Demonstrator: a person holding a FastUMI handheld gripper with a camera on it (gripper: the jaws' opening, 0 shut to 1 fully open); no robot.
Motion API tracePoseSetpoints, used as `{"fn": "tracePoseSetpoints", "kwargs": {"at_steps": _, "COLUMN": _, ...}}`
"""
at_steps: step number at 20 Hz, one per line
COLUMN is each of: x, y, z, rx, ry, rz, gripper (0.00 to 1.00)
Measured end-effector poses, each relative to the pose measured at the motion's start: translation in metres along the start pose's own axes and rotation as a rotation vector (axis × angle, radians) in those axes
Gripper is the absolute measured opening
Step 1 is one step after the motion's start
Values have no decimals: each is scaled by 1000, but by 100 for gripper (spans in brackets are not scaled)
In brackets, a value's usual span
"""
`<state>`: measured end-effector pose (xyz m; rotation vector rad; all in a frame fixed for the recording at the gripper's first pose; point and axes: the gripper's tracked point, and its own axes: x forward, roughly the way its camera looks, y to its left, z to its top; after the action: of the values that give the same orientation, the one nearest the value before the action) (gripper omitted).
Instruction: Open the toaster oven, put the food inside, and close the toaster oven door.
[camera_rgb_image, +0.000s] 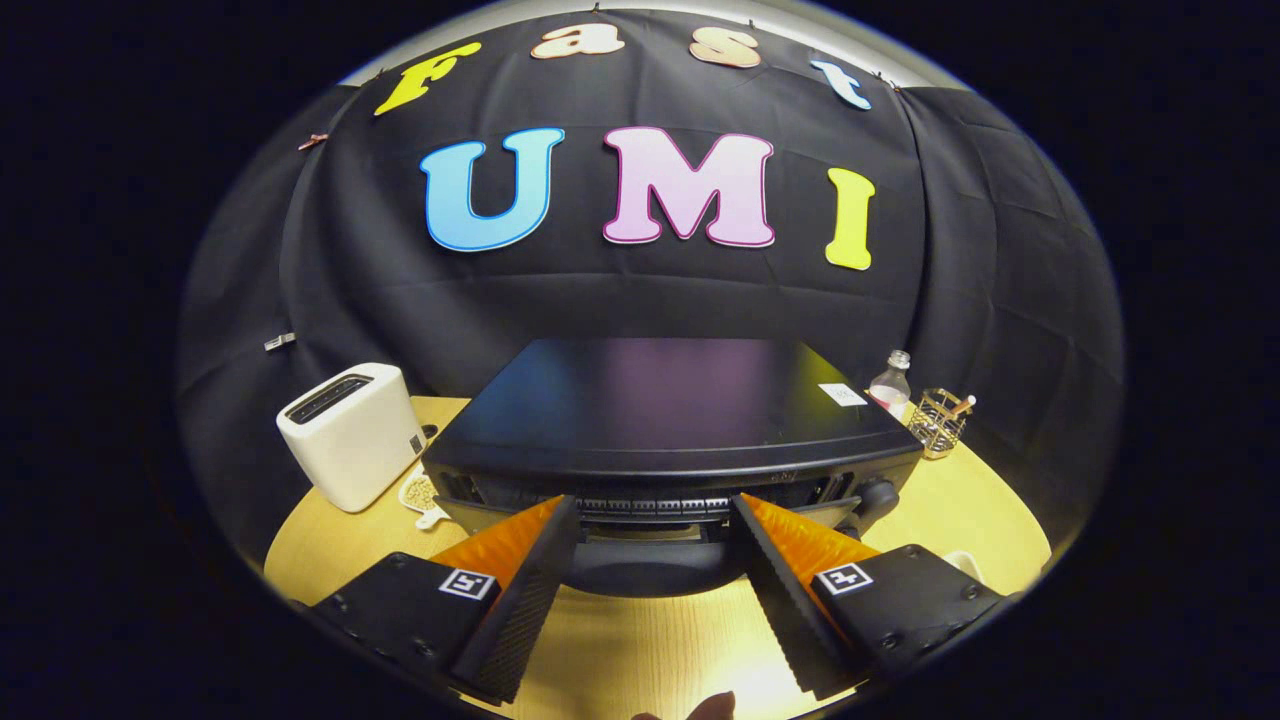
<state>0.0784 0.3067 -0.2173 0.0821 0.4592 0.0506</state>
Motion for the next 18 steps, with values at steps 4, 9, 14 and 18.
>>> {"fn": "tracePoseSetpoints", "kwargs": {"at_steps": 4, "x": -18, "y": 0, "z": -20, "rx": 16, "ry": 18, "rz": 3, "gripper": 100}}
{"fn": "tracePoseSetpoints", "kwargs": {"at_steps": 9, "x": -31, "y": 0, "z": -40, "rx": 27, "ry": 52, "rz": 11, "gripper": 100}}
{"fn": "tracePoseSetpoints", "kwargs": {"at_steps": 14, "x": -39, "y": 1, "z": -62, "rx": 5, "ry": 88, "rz": 10, "gripper": 100}}
{"fn": "tracePoseSetpoints", "kwargs": {"at_steps": 18, "x": -44, "y": 0, "z": -84, "rx": -10, "ry": 136, "rz": 7, "gripper": 100}}
